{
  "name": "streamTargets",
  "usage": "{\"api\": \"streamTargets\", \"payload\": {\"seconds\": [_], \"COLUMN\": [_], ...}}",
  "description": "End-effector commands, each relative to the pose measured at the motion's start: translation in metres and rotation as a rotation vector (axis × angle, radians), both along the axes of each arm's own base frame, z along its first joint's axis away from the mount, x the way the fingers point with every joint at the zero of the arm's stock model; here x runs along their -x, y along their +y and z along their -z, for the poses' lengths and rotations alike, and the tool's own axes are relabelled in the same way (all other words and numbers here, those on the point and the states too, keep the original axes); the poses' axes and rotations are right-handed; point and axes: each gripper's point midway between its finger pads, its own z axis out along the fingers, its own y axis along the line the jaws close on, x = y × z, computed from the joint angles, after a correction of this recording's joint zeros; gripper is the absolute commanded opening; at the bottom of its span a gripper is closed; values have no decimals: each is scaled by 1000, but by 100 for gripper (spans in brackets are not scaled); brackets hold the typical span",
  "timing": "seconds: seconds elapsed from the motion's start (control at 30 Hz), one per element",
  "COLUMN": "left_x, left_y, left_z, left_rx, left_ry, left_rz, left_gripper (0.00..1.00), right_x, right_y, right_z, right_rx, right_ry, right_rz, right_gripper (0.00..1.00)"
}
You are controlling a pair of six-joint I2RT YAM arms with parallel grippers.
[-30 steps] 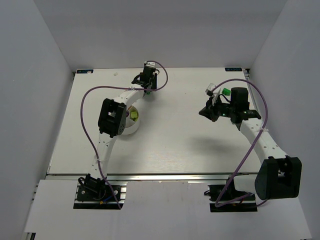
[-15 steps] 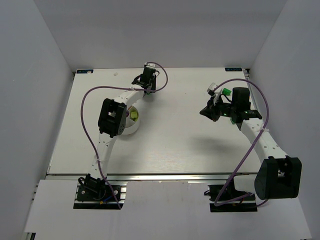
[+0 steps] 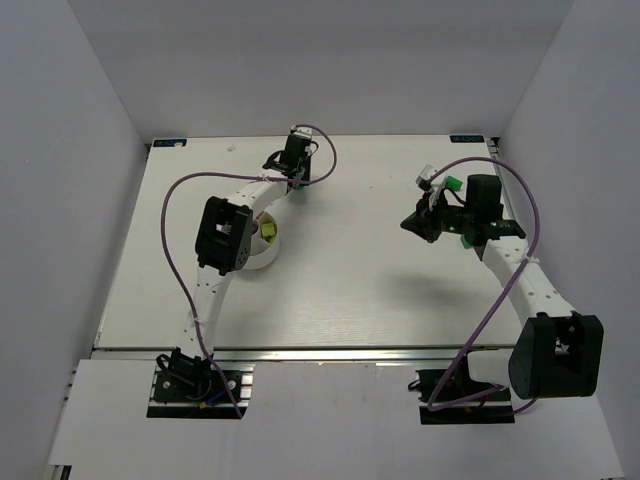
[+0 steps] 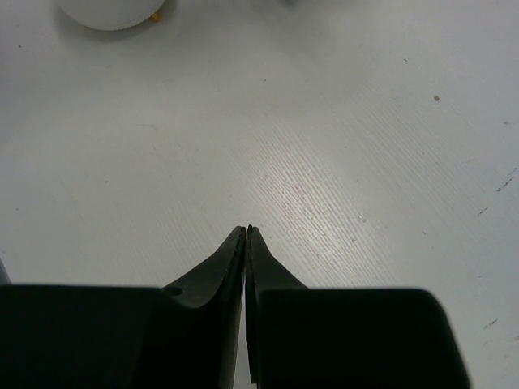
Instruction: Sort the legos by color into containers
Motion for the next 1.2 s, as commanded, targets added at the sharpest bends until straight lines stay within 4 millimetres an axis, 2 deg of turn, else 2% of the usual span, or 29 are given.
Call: {"api": "streamTargets", "payload": {"seconds": [0.0,0.03,0.07,0.1,0.13,0.17,0.2,0.23,0.27,0.3,0.33,0.37,0.4,0.43,0.47,0.5,0.53,0.57,0.6,0.67,0.73,0.77,0.87,0.9,1.0,1.17], "left_x": [7,10,15,26,37,48,62,79,95,105,125,136,151,168,182,197,210,227,241,265,283,290,304,308,312,306], "left_y": [-19,-22,-26,-28,-39,-41,-42,-49,-48,-44,-40,-35,-27,-19,-11,-4,3,10,18,30,42,49,63,70,78,85], "left_z": [-57,-84,-98,-97,-108,-144,-141,-149,-170,-175,-160,-160,-181,-164,-163,-182,-181,-164,-178,-163,-169,-160,-160,-148,-135,-118], "left_rx": [78,102,115,124,168,187,195,222,232,223,217,185,178,160,131,125,111,81,66,16,-15,-44,-93,-120,-172,-260], "left_ry": [-61,-96,-115,-97,-97,-151,-124,-105,-121,-116,-49,-44,-75,-25,-14,-55,-45,-7,-42,2,-12,4,-29,-11,-1,3], "left_rz": [116,140,184,216,293,348,380,461,499,514,545,573,578,589,609,617,631,657,670,699,707,710,713,699,718,747], "left_gripper": [9,6,3,2,2,1,0,0,0,0,0,0,0,0,0,0,0,0,0,0,0,0,0,0,0,0], "right_x": [2,2,2,2,2,2,2,2,2,2,2,2,2,2,2,1,1,2,2,1,1,1,1,1,0,0], "right_y": [1,2,1,1,1,0,1,1,1,1,1,1,0,1,1,0,1,2,1,2,1,2,1,1,1,0], "right_z": [-10,-10,-10,-10,-10,-10,-10,-10,-10,-10,-10,-10,-10,-10,-10,-10,-10,-9,-10,-8,-9,-8,-7,-6,-5,-4], "right_rx": [-27,-29,-31,-32,-33,-35,-36,-37,-37,-37,-38,-38,-39,-39,-41,-40,-40,-40,-40,-39,-40,-40,-40,-39,-40,-37], "right_ry": [-28,-26,-26,-24,-21,-20,-19,-19,-16,-18,-16,-17,-14,-15,-17,-17,-17,-14,-15,-12,-13,-10,-2,-2,2,4], "right_rz": [-14,-15,-13,-14,-15,-11,-13,-14,-14,-12,-13,-12,-9,-13,-12,-9,-11,-14,-12,-14,-10,-13,-9,-10,-11,-5], "right_gripper": [8,8,8,8,8,8,8,8,8,8,8,8,8,8,8,8,8,8,8,8,8,8,8,8,8,8]}}
